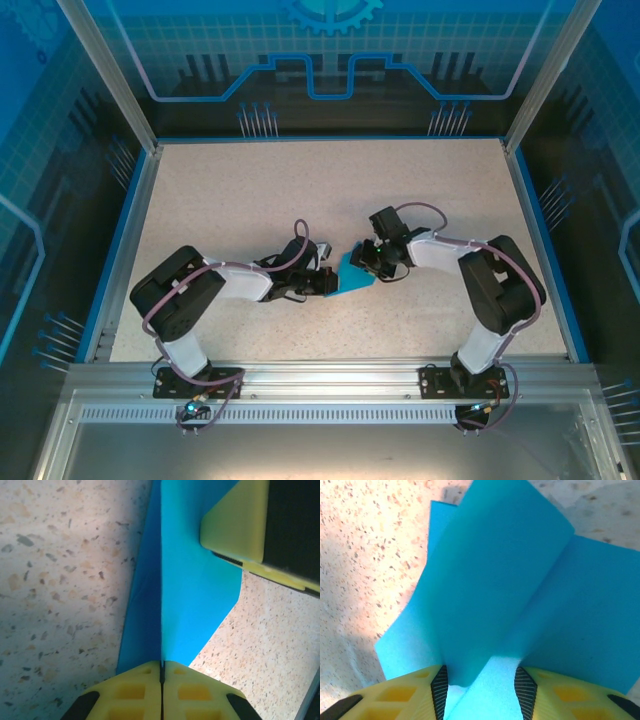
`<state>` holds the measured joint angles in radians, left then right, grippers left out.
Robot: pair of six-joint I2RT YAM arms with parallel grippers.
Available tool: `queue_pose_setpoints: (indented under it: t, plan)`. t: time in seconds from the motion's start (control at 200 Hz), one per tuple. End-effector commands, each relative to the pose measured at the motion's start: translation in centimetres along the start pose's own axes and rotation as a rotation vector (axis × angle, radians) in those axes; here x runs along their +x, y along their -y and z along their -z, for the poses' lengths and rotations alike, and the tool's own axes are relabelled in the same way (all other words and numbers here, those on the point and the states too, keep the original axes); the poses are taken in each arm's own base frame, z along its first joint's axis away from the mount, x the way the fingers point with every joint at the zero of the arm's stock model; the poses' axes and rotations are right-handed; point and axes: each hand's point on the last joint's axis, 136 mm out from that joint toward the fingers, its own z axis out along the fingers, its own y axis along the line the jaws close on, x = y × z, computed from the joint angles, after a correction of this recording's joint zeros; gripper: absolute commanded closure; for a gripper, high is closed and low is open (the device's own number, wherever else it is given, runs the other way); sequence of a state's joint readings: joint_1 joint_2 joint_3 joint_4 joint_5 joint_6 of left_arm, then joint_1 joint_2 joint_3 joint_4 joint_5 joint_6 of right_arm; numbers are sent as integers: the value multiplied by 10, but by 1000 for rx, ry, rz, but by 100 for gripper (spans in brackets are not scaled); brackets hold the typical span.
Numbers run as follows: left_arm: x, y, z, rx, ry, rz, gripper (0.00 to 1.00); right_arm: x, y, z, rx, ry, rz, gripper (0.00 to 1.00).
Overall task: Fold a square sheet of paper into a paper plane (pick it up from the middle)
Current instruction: Fourth fold the wing at the center of the table.
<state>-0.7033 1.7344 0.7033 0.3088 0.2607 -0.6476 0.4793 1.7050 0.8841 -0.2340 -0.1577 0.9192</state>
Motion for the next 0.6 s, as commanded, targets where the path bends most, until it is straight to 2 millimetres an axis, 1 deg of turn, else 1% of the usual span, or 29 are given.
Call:
queue_pose_setpoints:
  t: [0.0,0.105,0.235,0.395,0.595]
  plan:
    - [-4,16,5,49,1,-14,93,6,29,12,71,-14,41,53]
    - [-5,23,6,67,-11,14,94,5,14,28,2,2,116,52]
    - [-4,34,3,116,-31,31,94,10,4,37,-58,-5,156,51]
    - [-5,42,1,141,-53,62,94,16,-1,36,-108,-26,159,50]
    - [-1,51,-7,153,-86,103,93,20,-2,32,-132,-37,162,48]
